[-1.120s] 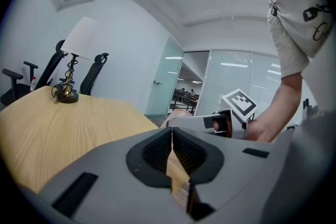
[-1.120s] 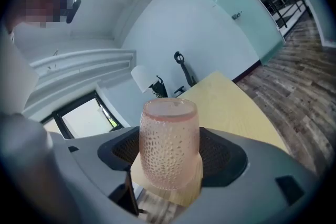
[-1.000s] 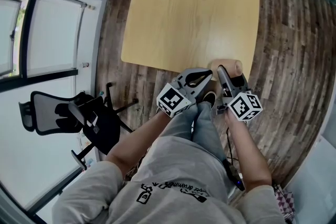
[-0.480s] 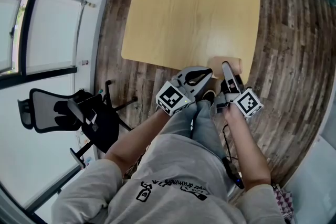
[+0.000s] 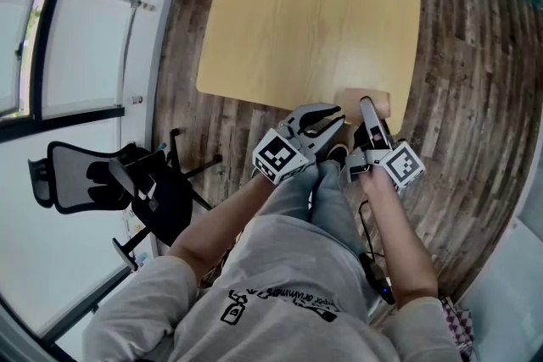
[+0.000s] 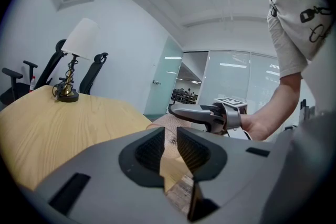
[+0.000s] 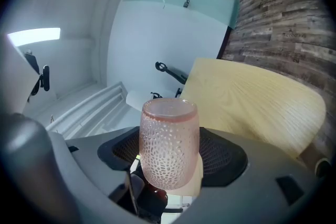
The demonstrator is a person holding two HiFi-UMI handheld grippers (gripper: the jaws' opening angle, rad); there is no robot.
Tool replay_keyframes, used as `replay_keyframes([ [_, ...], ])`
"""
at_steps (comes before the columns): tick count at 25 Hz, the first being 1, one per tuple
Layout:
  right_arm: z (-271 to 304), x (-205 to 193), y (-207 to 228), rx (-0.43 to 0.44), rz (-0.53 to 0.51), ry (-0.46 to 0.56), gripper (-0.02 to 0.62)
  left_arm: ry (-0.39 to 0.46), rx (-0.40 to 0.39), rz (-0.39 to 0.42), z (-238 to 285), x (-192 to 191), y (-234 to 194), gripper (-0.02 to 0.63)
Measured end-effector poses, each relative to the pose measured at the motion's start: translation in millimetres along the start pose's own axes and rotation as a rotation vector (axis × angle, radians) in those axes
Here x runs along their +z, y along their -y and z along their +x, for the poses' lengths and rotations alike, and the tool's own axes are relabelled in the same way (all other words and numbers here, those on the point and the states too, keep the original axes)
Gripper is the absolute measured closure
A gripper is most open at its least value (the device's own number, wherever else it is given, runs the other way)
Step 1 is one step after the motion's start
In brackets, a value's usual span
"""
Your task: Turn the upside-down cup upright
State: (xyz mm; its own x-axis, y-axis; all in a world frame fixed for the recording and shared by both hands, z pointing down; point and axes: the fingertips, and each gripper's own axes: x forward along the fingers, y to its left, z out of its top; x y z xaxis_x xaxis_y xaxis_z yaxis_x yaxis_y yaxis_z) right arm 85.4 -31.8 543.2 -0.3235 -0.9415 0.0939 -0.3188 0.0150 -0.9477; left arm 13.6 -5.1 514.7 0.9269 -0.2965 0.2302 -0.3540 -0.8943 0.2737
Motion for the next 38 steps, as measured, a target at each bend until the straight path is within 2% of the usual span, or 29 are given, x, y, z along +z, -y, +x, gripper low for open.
replay_keyframes([
  [2, 0, 0, 0, 0.000, 0.008, 0.004, 0.259, 0.000, -0.001, -0.011, 0, -1, -2, 0.519],
  [8, 1, 0, -5, 0.011, 0.037, 0.014, 0.259, -0.004, -0.013, -0.015, -2, 0, -7, 0.476],
  [12, 3, 1, -12, 0.031, 0.048, 0.020, 0.259, 0.032, -0.070, -0.061, -4, 5, -2, 0.435],
  [16, 5, -2, -21, 0.056, 0.081, 0.024, 0.259, 0.038, -0.119, -0.061, -3, 7, 5, 0.430],
  [27, 6, -14, -27, 0.085, 0.155, 0.022, 0.259, 0.014, -0.159, -0.058, 5, 9, 8, 0.430],
  [31, 4, -15, -25, 0.101, 0.181, 0.033, 0.259, 0.009, -0.172, -0.058, 5, 8, 11, 0.453],
  [34, 2, -14, -19, 0.115, 0.234, 0.054, 0.259, 0.014, -0.211, -0.060, 5, 9, 19, 0.537],
  [38, 3, -13, -20, 0.146, 0.254, 0.056, 0.259, 0.022, -0.247, -0.083, 7, 11, 25, 0.568],
])
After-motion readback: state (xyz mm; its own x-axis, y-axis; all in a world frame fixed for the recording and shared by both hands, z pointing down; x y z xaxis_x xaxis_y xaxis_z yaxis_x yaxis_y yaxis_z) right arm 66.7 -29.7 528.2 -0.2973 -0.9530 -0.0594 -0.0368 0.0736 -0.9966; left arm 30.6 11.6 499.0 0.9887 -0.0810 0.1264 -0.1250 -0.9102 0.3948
